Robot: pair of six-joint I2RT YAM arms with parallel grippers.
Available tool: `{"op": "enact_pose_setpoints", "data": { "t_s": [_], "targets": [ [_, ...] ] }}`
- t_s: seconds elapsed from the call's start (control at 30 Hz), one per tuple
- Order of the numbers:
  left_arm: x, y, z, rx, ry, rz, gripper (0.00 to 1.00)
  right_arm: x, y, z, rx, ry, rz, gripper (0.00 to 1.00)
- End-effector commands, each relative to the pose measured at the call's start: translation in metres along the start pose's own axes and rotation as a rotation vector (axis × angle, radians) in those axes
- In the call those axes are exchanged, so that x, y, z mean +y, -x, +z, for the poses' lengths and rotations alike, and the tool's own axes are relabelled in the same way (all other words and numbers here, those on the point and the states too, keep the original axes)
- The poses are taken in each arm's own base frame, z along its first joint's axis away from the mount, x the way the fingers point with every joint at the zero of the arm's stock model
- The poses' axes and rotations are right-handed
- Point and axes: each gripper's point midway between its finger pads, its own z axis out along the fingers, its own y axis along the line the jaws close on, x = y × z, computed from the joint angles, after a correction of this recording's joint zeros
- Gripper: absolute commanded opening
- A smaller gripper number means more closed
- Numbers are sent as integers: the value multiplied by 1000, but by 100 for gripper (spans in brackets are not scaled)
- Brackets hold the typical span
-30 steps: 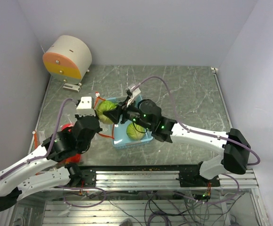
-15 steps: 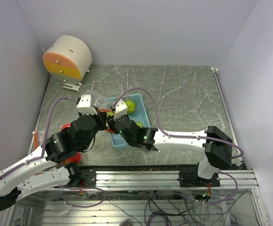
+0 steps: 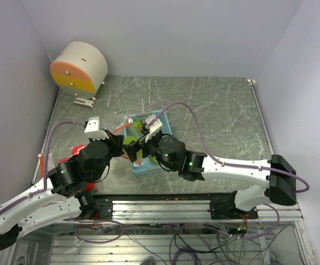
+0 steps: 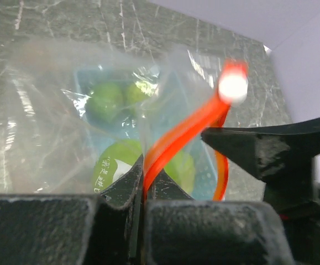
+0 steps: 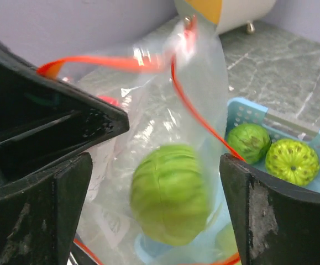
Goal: Place the food in the zip-top bag and seal the zipper
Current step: Place the fake vegetable in the zipper food storage bag, then pick up the fake vegetable from the bin.
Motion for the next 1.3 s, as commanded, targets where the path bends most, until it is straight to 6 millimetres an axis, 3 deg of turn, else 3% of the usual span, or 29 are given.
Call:
{"op": "enact_pose_setpoints", "data": {
  "t_s": [0.0,0.17,0.3,0.37,0.57,0.73,0.97,1.13,1.27],
  "targets": [
    [8,8,-5,-10,43,-1,7,21,58,-20,-145,135,13,100],
    [14,21,-11,-43,65,2,7,5,75,-42,-184,95,31,100],
    [23,32,-17,-59,113,26,7,-21,91,-59,-214,5,52,100],
    [27,43,-23,-78,134,31,7,-38,89,-58,-187,-63,57,99],
    [46,77,-48,-153,165,17,7,-106,47,-27,12,-195,143,93],
    [57,87,-57,-183,185,19,7,-131,-2,4,169,-287,82,92],
    [52,54,-38,-119,175,63,7,-161,-64,51,275,-362,68,91],
    [43,26,-22,-64,146,99,7,-187,-98,78,316,-392,102,88],
    [43,15,-15,-38,159,132,7,-198,-122,93,351,-403,95,87]
  ]
}}
